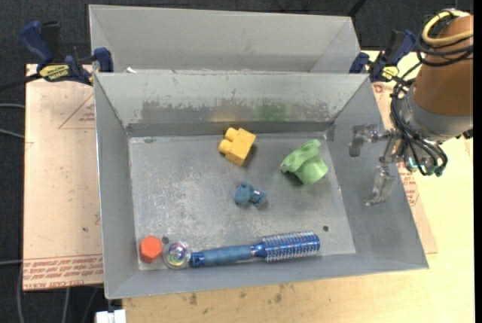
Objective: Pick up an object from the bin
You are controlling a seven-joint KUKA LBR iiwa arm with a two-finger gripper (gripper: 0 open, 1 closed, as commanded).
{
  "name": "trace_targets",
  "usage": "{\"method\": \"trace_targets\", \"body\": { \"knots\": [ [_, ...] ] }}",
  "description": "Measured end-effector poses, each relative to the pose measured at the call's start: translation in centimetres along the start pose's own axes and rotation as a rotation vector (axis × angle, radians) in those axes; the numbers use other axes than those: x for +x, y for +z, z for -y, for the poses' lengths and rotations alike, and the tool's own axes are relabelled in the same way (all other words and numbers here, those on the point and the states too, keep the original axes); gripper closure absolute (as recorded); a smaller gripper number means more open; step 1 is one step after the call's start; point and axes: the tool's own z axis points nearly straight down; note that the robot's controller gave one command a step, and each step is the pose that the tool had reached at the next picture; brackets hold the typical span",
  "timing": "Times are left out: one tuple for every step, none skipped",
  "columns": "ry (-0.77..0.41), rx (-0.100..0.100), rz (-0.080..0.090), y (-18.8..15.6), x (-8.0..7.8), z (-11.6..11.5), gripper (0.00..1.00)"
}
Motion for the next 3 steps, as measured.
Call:
{"method": "trace_targets", "body": {
  "knots": [
    [-0.247,-0.001,0.004,15.8,-6.7,-4.6,0.00],
    [-0.042,-0.002,0.012,15.3,-10.0,-11.0,0.00],
    [-0.040,0.001,0.011,15.3,-10.0,-10.8,1.00]
  ]
}}
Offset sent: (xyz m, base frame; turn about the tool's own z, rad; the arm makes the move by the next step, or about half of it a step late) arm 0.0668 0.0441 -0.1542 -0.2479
